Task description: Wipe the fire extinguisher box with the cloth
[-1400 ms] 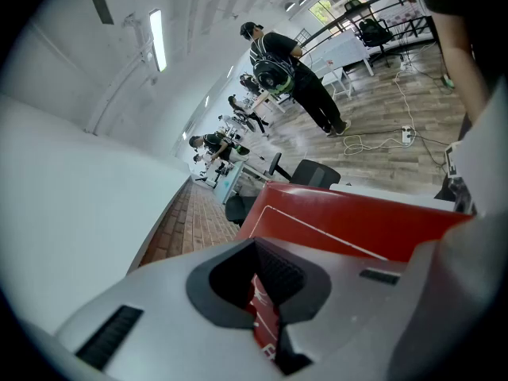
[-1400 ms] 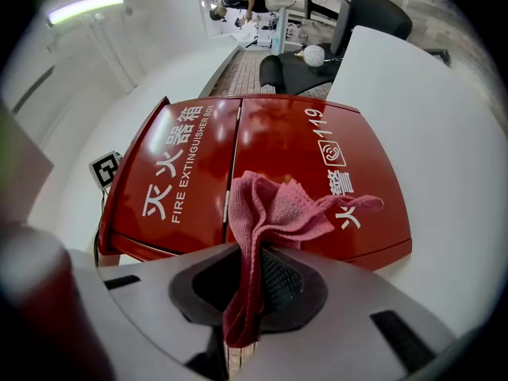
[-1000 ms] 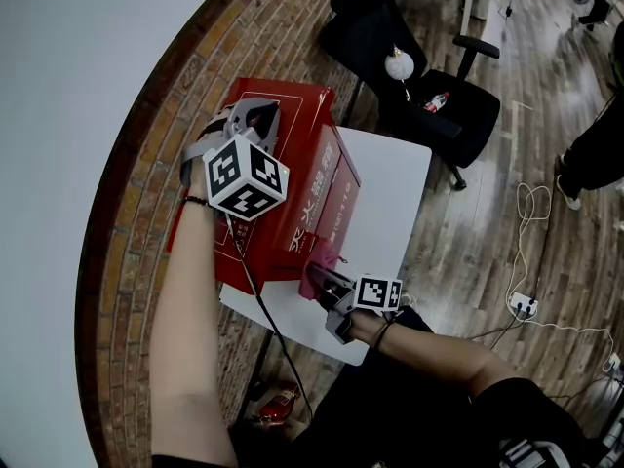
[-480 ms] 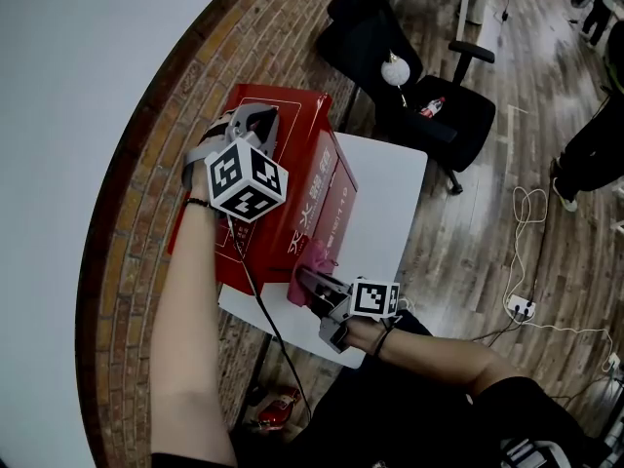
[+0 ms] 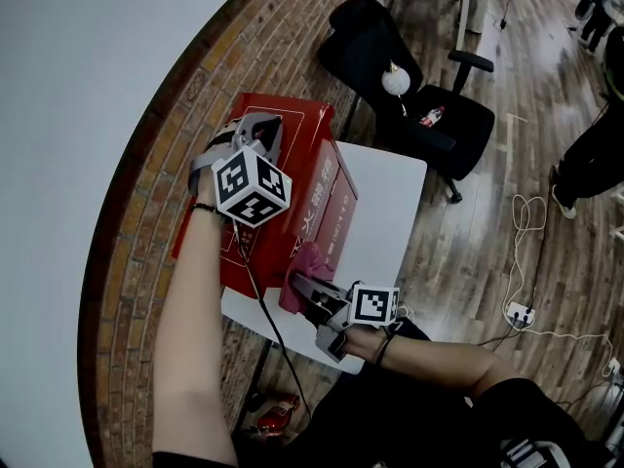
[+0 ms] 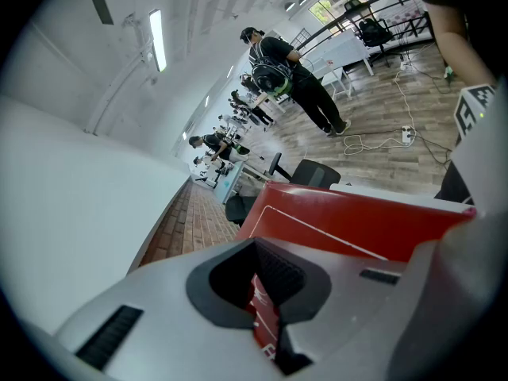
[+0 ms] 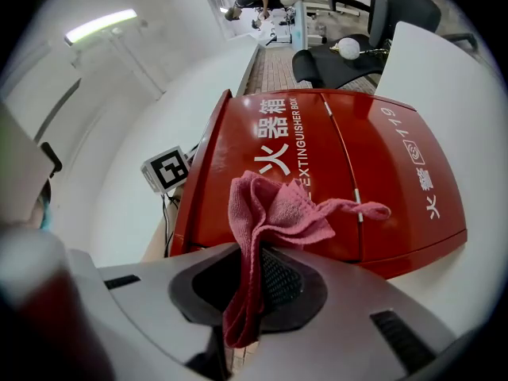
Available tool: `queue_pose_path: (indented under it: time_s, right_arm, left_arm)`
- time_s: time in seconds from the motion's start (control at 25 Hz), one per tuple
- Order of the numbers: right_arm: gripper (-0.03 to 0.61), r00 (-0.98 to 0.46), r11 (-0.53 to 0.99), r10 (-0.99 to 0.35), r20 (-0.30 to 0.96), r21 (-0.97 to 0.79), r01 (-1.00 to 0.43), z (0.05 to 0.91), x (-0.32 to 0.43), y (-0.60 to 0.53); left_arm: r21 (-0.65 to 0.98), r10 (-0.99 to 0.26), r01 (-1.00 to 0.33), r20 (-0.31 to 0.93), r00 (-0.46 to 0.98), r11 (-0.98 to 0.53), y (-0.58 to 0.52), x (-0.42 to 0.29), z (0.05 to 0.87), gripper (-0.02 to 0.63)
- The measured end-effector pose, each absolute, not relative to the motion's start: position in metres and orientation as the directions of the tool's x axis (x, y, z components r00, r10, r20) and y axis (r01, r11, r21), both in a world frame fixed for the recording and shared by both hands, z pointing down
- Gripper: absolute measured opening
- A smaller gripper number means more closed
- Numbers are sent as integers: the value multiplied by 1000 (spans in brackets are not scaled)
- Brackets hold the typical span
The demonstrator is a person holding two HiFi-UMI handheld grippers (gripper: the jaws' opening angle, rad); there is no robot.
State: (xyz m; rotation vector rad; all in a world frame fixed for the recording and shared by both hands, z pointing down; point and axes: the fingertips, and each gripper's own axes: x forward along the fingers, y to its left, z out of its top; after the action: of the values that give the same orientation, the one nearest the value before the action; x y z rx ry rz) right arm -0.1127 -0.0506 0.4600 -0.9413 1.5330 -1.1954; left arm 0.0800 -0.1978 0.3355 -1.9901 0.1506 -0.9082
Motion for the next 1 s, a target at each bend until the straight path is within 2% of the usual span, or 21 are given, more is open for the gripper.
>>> queue_pose_path:
  time_s: [0.16,1.0]
  right_arm:
    - [61,-261,290,-926,-272,-956,-33,438,-111,-51]
    - [61,-259,415,-878,-403,-910,10,379,-109,-49]
  left_arm:
    - [-783,-435,238,539,721,-575,-197,80,335,29]
    - [-783,-436,239,539,720,-574,-198,81,336,29]
